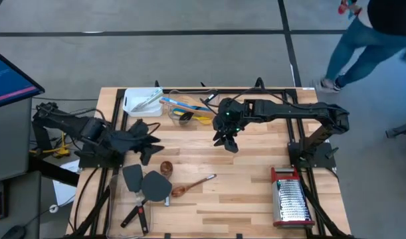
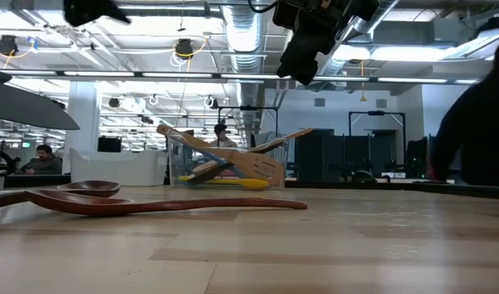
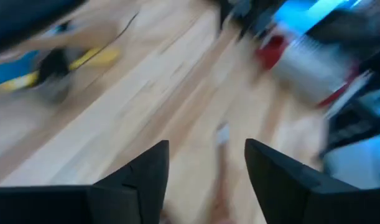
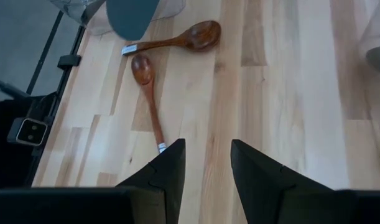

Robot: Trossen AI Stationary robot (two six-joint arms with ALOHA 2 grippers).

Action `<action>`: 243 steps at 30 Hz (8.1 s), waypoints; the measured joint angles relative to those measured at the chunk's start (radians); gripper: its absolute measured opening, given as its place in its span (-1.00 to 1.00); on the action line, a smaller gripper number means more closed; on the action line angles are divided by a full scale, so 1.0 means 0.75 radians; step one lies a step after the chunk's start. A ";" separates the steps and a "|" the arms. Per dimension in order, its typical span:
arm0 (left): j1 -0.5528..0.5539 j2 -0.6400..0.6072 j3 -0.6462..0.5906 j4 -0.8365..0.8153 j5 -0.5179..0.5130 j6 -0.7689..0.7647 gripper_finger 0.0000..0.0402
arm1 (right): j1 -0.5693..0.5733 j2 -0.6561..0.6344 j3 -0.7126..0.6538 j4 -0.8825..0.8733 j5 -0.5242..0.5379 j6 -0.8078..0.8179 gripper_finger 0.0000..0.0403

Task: Pick & Place Kitchen Items
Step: Put the brown serving spoon into the top transparent bin

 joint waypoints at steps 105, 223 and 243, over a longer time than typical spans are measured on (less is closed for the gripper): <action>0.115 0.410 -0.001 0.576 0.013 0.299 -0.66 | 0.148 0.000 -0.001 0.388 0.133 0.051 -0.57; 0.736 1.252 0.003 0.508 1.199 0.358 -0.99 | -0.041 -0.937 -0.940 0.797 0.130 -0.113 -0.57; 0.791 1.259 -0.003 0.957 0.988 0.483 -0.99 | -0.041 -0.937 -0.940 0.796 0.130 -0.112 -0.57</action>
